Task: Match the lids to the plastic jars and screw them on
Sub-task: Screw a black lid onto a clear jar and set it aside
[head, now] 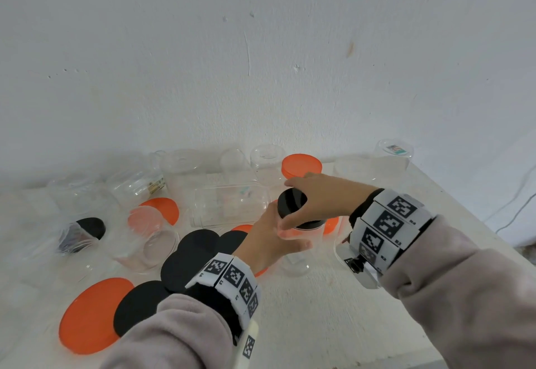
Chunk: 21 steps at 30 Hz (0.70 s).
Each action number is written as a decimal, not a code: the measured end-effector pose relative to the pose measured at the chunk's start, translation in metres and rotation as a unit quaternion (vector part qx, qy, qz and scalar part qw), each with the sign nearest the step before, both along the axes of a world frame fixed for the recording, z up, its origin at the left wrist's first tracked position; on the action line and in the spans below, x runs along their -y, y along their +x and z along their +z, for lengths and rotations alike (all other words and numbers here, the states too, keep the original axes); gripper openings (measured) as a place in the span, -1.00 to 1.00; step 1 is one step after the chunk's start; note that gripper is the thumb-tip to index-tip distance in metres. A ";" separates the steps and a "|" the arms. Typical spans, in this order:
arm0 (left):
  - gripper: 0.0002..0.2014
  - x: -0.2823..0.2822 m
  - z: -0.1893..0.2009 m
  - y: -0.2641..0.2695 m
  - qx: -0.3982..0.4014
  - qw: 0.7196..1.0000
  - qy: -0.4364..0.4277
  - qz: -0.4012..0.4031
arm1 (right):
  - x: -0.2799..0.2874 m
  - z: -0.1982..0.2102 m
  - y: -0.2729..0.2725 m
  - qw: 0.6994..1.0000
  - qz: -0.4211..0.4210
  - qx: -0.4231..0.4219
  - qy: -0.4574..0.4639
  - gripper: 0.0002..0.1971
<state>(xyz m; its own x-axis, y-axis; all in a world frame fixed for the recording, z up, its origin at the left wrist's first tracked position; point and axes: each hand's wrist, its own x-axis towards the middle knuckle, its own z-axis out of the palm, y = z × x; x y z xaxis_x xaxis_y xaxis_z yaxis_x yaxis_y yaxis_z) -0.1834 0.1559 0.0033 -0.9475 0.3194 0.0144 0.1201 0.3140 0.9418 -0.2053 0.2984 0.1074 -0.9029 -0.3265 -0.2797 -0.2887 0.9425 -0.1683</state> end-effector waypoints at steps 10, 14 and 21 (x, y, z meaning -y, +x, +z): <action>-0.23 -0.001 -0.002 0.000 0.012 1.000 0.017 0.011 | 0.006 -0.002 0.003 0.998 -0.005 -0.064 0.022 -0.28; -0.26 -0.002 0.000 0.002 0.008 1.000 0.029 0.006 | 0.004 0.007 0.003 1.000 0.003 0.016 -0.005 -0.21; -0.28 -0.004 0.002 0.004 -0.004 0.999 0.036 -0.002 | 0.004 0.012 0.006 1.000 0.019 0.012 0.011 -0.33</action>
